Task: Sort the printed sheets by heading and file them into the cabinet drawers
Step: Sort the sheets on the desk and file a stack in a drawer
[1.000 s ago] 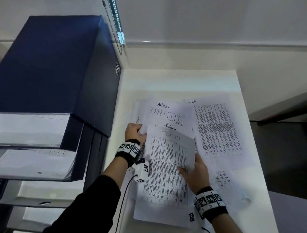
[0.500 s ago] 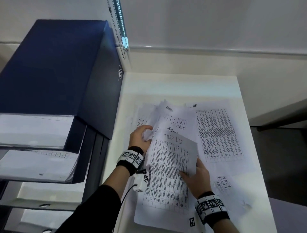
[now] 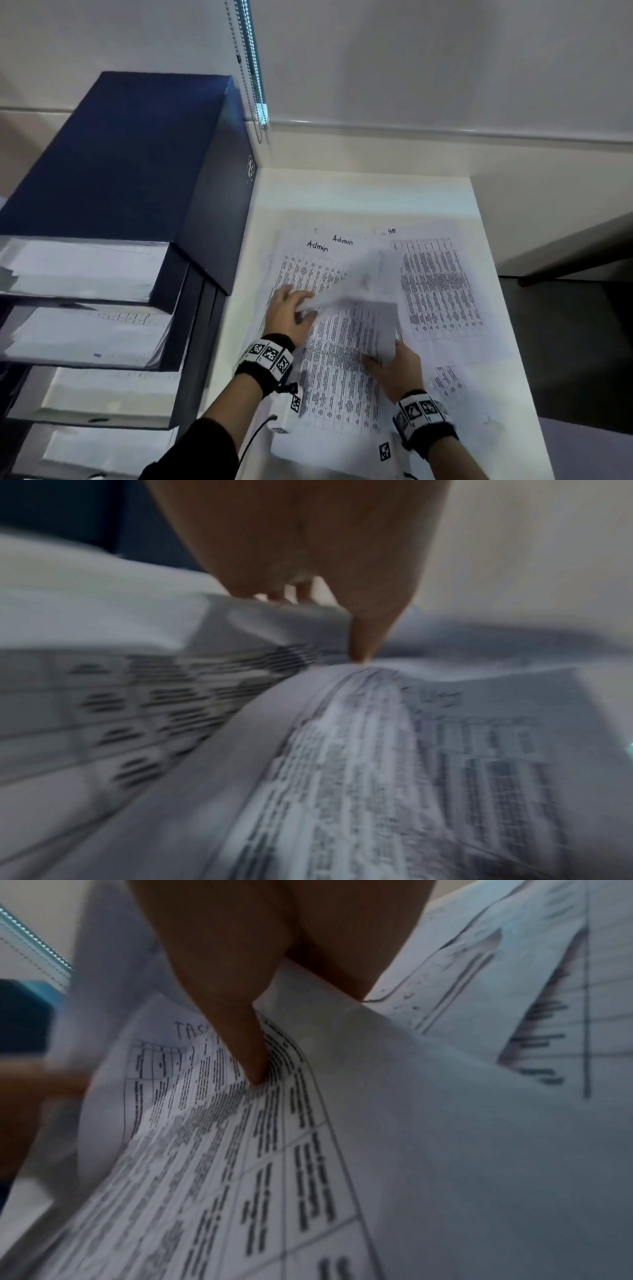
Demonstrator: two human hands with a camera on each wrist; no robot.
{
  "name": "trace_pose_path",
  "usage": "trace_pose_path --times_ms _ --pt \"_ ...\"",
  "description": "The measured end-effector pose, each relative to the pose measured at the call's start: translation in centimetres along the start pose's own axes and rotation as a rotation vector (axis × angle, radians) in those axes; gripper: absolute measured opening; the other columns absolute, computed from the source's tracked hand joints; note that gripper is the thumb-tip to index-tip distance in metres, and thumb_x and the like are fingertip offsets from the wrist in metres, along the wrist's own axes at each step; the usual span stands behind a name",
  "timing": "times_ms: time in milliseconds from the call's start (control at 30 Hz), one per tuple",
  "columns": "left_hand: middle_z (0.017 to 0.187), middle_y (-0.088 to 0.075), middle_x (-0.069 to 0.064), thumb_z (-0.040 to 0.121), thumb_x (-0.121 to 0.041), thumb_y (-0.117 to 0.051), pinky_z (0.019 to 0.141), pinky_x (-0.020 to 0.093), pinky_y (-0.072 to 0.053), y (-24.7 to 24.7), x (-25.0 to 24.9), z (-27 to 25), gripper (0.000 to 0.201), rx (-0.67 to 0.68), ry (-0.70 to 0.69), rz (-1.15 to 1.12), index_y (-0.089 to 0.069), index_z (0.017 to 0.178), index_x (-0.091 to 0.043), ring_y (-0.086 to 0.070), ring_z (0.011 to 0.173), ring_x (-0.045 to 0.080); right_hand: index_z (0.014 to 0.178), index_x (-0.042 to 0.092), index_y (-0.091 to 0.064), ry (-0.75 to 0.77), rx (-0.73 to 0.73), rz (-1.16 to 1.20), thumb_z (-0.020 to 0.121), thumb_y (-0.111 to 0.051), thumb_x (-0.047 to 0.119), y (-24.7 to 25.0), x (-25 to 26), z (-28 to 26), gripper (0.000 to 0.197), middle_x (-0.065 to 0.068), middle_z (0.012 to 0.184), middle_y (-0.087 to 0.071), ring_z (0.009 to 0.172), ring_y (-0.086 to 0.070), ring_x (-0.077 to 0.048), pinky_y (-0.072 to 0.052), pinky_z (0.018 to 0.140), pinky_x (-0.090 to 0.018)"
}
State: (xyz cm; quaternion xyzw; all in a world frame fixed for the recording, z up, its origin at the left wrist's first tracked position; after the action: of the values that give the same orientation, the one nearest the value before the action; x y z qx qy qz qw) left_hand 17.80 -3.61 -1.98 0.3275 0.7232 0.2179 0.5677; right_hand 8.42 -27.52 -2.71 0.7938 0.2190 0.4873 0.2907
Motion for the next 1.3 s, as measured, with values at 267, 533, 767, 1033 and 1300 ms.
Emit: trace_pose_path --times_ms 267,533,767,1033,1300 --pt "0.151 -0.036 0.013 0.066 -0.035 -0.082 0.107 0.032 -0.034 2.2 3.3 0.8 0.043 -0.086 0.177 0.039 -0.076 0.099 -0.008 -0.037 0.134 0.033 0.109 0.002 -0.063 -0.082 0.071 -0.059 0.078 -0.079 0.021 -0.6 -0.4 0.0 0.040 -0.008 0.103 -0.068 0.080 -0.056 -0.014 -0.046 0.066 -0.013" --pt "0.149 -0.045 0.004 0.079 -0.017 -0.071 0.106 0.041 -0.040 2.0 0.6 -0.7 0.011 -0.119 -0.063 0.242 -0.077 0.087 -0.013 -0.041 0.133 0.028 0.100 0.005 -0.064 -0.101 0.058 -0.026 0.074 -0.082 0.022 -0.9 -0.9 0.0 0.036 0.000 0.089 -0.065 0.082 -0.063 -0.019 -0.058 0.073 -0.029" --pt "0.114 -0.063 -0.003 0.088 0.003 -0.061 0.091 0.025 -0.052 1.9 -4.5 -3.2 0.070 -0.005 -0.314 0.044 -0.042 0.145 -0.032 -0.061 0.092 0.012 0.095 0.007 -0.065 -0.125 0.047 0.085 0.072 -0.082 0.019 -1.2 -1.6 -0.1 0.030 0.000 0.084 -0.070 0.073 -0.068 -0.014 -0.057 0.059 -0.023" --pt "0.131 -0.062 -0.002 0.088 0.003 -0.057 0.096 0.031 -0.054 1.5 -5.9 -4.2 0.082 0.019 -0.514 0.056 -0.030 0.146 -0.048 -0.063 0.111 0.014 0.095 0.010 -0.065 -0.110 0.040 0.102 0.072 -0.081 0.017 -1.6 -2.0 0.1 0.028 0.000 0.085 -0.070 0.075 -0.068 -0.015 -0.060 0.067 -0.032" --pt "0.133 -0.060 -0.010 0.091 -0.010 -0.065 0.104 0.032 -0.048 0.9 -4.7 -4.0 0.049 0.032 -0.511 -0.004 -0.055 0.134 -0.030 -0.058 0.117 0.003 0.090 0.012 -0.061 -0.109 0.020 0.100 0.072 -0.082 0.017 -1.4 -1.7 -0.1 0.028 -0.003 0.087 -0.068 0.077 -0.065 -0.017 -0.053 0.061 -0.022"
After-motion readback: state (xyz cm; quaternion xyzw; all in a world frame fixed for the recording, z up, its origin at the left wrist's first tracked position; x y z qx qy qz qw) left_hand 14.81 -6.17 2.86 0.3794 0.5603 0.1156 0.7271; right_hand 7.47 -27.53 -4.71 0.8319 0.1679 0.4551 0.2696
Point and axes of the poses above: each hand's wrist, its own z-axis towards the middle knuckle, its own y-axis out of the back of the hand, x = y × z, the point moved 7 cm from there along z, towards the middle knuckle
